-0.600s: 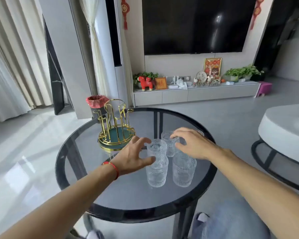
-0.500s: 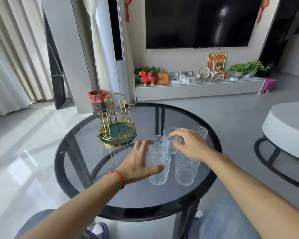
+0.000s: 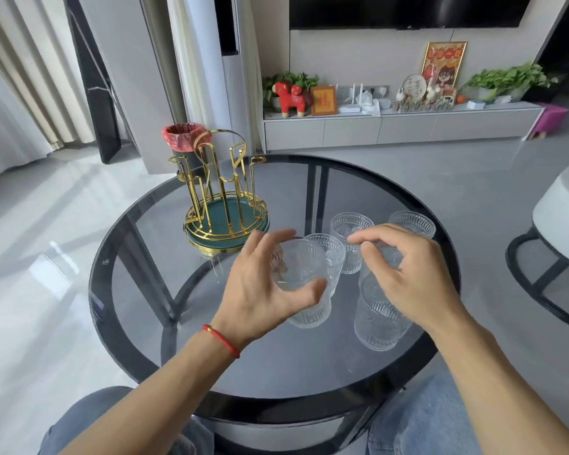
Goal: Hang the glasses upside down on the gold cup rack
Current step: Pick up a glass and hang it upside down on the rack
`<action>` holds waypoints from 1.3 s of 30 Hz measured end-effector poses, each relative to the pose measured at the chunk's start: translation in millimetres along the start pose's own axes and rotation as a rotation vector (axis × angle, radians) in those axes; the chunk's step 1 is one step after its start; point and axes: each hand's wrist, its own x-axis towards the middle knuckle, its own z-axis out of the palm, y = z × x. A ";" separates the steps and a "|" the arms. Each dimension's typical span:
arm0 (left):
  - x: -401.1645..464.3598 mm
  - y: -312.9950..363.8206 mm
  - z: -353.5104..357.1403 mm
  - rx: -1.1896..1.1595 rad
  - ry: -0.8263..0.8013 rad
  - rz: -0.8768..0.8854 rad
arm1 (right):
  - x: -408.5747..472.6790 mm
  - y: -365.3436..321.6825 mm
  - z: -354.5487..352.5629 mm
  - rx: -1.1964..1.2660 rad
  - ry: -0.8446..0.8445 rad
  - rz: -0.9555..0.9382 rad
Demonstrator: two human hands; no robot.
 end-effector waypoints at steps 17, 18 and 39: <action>66.9 -95.4 -34.2 -0.445 0.063 -0.242 | 126.8 -29.3 93.9 0.843 -0.387 0.777; 62.5 -106.1 -33.9 -0.331 0.026 -0.235 | 131.8 -24.8 92.2 0.760 -0.318 0.748; 49.7 -183.5 9.4 0.735 -0.160 -0.208 | 337.5 -43.6 171.9 0.131 -0.009 0.112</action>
